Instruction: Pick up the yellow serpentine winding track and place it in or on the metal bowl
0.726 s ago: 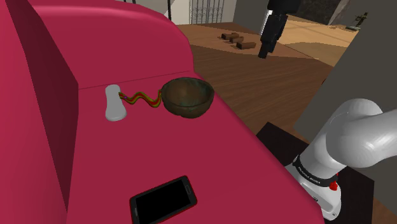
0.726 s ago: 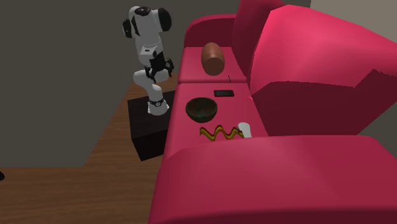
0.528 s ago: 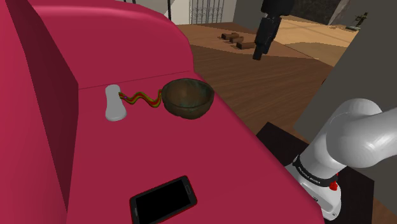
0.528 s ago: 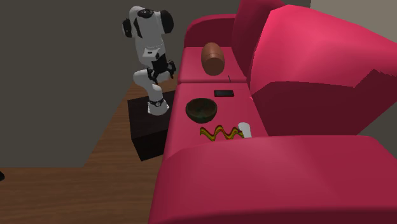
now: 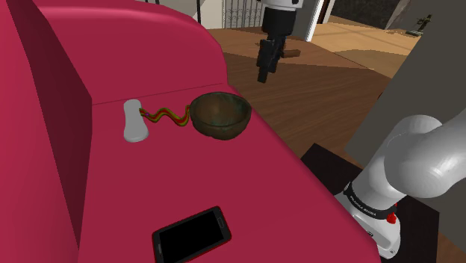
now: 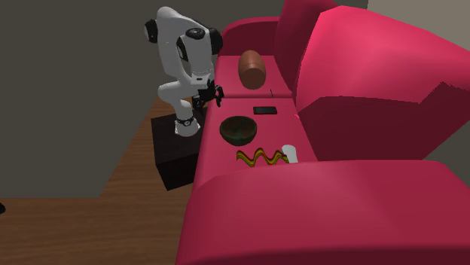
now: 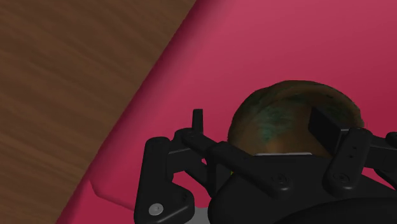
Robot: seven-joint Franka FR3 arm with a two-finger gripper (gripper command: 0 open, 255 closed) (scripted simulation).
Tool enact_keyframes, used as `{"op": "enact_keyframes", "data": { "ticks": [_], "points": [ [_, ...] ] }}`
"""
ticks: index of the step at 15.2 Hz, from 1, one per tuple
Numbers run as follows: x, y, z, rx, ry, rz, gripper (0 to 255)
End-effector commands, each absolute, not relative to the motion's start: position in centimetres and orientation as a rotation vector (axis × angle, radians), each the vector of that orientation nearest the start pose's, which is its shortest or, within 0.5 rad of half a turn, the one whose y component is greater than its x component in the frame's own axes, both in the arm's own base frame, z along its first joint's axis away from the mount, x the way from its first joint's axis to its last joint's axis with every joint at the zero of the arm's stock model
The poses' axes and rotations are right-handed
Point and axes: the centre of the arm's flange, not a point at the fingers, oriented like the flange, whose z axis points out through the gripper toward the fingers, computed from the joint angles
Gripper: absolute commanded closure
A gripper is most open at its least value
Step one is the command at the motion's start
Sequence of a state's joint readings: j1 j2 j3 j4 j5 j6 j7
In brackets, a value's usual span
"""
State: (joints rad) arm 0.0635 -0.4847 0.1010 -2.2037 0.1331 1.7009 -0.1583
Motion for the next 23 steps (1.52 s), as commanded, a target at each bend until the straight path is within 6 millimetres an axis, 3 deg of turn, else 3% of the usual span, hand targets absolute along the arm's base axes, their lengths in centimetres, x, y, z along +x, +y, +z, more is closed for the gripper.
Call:
{"op": "enact_keyframes", "data": {
  "ticks": [1, 14, 23],
  "points": [
    [41.5, 9.8, 55.6, -3.023, -0.490, 0.025, 0],
    [53.0, 20.6, 48.4, -3.004, -0.774, 0.008, 0],
    [59.5, 28.6, 43.6, -2.977, -0.960, -0.004, 0]
  ]
}}
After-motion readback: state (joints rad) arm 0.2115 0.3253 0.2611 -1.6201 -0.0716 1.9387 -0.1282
